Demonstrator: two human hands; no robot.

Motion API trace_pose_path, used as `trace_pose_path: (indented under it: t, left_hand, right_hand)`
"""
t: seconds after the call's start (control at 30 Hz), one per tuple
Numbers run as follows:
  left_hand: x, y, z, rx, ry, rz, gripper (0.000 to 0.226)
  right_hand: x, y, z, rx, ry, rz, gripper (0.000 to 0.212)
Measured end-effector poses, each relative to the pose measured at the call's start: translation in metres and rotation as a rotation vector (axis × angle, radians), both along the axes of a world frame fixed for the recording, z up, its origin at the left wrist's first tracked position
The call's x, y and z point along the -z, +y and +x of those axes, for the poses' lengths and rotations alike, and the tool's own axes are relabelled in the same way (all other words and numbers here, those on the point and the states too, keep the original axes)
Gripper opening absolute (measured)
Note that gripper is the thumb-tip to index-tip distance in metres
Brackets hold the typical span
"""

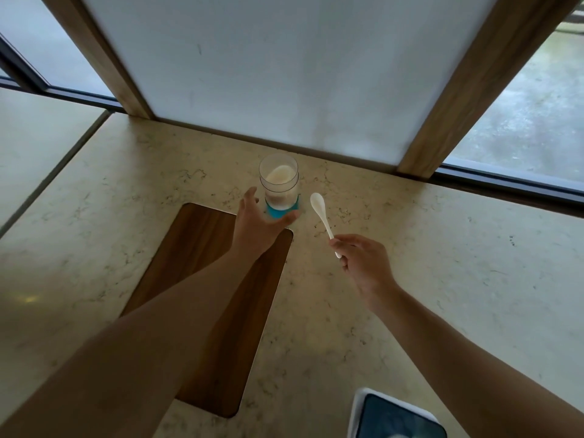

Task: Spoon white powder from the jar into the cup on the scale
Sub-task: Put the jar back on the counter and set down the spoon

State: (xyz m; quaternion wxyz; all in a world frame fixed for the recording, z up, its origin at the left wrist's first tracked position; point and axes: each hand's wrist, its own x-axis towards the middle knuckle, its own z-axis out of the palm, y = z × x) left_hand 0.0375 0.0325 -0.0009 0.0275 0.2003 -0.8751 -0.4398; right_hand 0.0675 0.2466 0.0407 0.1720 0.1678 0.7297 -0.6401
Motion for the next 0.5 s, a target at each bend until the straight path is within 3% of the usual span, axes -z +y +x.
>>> trace_pose_path:
  t: [0.23,0.5]
  left_hand:
    - [-0.029,0.016,0.058,0.012,-0.086,-0.068,0.117]
    - [-0.063,0.054,0.126,0.08,-0.069,-0.034,0.114]
  right_hand:
    - [-0.033,0.02,0.042,-0.044,0.008,0.025,0.013]
    - [-0.04,0.074,0.117,0.053,-0.016,-0.029,0.016]
